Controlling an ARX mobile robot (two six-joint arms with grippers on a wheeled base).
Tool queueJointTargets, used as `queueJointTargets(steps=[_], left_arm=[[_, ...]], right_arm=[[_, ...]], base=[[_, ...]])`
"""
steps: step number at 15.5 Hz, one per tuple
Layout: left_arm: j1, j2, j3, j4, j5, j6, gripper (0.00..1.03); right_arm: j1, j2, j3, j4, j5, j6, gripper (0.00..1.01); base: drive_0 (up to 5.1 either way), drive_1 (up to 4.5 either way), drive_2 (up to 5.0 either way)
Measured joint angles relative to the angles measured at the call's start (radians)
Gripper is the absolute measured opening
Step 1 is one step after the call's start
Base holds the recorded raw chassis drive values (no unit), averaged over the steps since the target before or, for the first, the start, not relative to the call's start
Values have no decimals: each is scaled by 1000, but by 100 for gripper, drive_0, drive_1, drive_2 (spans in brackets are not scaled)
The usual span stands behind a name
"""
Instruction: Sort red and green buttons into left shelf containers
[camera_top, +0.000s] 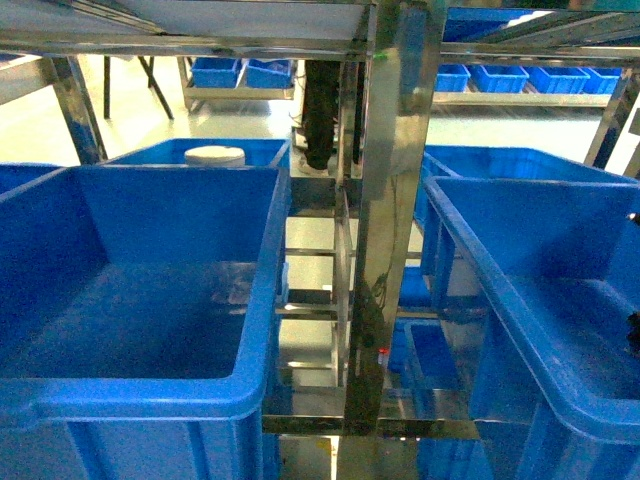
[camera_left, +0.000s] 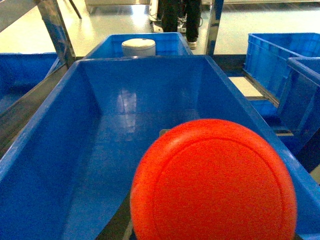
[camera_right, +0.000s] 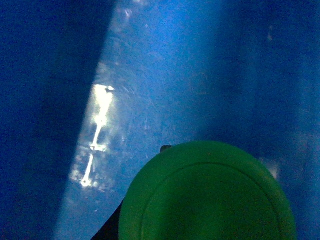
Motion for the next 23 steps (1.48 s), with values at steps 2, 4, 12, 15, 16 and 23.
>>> queueJointTargets(steps=[2, 4, 12, 15, 16, 23], left_arm=[[0, 0, 0, 0, 0, 0, 26], [0, 0, 0, 0, 0, 0, 26], [0, 0, 0, 0, 0, 0, 26], [0, 0, 0, 0, 0, 0, 26], [0, 0, 0, 0, 0, 0, 26], [0, 0, 0, 0, 0, 0, 26]], right_arm=[[-9, 80, 52, -53, 24, 18, 26], [-14, 82, 51, -32, 31, 26, 31], [-14, -154, -255, 460, 55, 102, 98], [-47, -351, -475, 627, 25, 94, 98], [-63, -431, -548, 703, 8, 95, 98], [-126, -1143, -966, 564, -140, 119, 98]], base=[[0, 0, 0], [0, 0, 0], [0, 0, 0], [0, 0, 0], [0, 0, 0], [0, 0, 0]])
